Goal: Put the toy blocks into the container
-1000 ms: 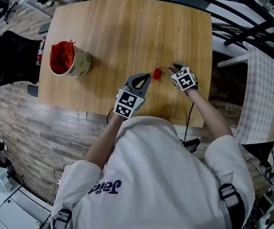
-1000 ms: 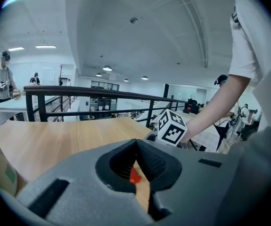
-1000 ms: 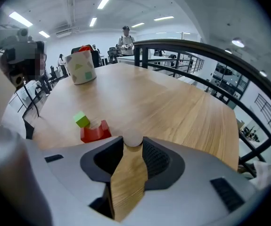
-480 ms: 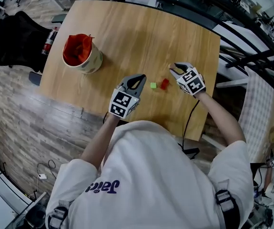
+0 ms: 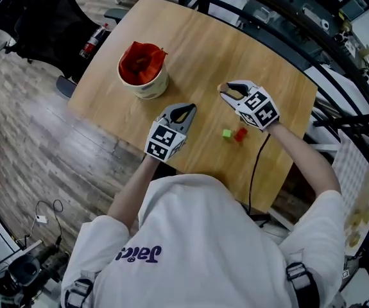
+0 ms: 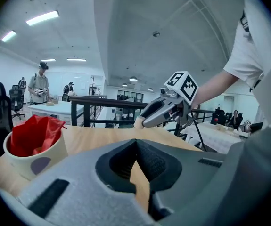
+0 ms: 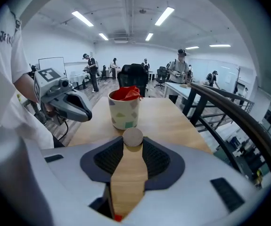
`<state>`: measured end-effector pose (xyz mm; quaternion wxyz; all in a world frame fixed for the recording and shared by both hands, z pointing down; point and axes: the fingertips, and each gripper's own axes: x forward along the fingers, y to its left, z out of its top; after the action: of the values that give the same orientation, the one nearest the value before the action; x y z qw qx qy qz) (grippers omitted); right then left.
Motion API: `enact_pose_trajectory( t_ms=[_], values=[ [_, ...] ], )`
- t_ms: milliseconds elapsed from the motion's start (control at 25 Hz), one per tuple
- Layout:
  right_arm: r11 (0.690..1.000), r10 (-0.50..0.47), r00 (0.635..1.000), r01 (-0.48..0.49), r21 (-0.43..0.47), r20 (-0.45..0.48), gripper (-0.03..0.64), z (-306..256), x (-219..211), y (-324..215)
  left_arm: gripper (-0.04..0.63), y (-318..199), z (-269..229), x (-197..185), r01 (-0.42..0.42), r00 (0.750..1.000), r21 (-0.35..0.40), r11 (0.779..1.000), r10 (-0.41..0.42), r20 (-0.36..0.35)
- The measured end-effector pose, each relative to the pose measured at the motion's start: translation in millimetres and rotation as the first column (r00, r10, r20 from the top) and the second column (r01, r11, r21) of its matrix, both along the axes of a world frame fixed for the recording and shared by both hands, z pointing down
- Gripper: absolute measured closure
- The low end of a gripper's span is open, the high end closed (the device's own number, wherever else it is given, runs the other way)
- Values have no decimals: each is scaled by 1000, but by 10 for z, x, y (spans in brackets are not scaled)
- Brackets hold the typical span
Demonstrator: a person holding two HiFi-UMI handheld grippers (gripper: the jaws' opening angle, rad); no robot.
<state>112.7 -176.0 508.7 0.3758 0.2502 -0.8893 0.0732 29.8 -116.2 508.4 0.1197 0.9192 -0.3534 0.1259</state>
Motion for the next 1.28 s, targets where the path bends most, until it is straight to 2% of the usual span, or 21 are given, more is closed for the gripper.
enact_pose_trajectory(
  t_ms=[360,480,600,760,920,1000,1120,1280],
  values=[
    [979,-203,978,201,38,46,483,-339,-1369,-448,588,-167,6,-663,119,992,-14,993,-120,-30],
    [972,-233,969,232,19,86,483,-369,-1805,-539,588,-188,21,-834,147,988,-18,989,-148,-38],
    [980,-175,968,189,-63,181,483,-333,-2155,-629,588,-185,36,-952,159,986,-28,987,-160,-53],
    [979,-9,967,61,-196,256,483,-89,-2424,-853,588,-226,144,-1126,180,981,-44,983,-182,-60],
    [928,187,940,-74,-364,287,483,113,-2586,-998,588,-213,209,-1303,209,975,-70,975,-214,-68],
    [907,245,928,-117,-404,282,483,161,-2647,-1039,588,-217,221,-1383,222,971,-79,972,-228,-76],
    [905,256,928,-133,-403,270,483,202,-2739,-1067,588,-237,248,-1470,236,967,-88,968,-243,-82],
    [927,199,938,-86,-365,284,449,152,-2843,-1025,588,-245,295,-1514,241,966,-95,966,-248,-73]
  ],
)
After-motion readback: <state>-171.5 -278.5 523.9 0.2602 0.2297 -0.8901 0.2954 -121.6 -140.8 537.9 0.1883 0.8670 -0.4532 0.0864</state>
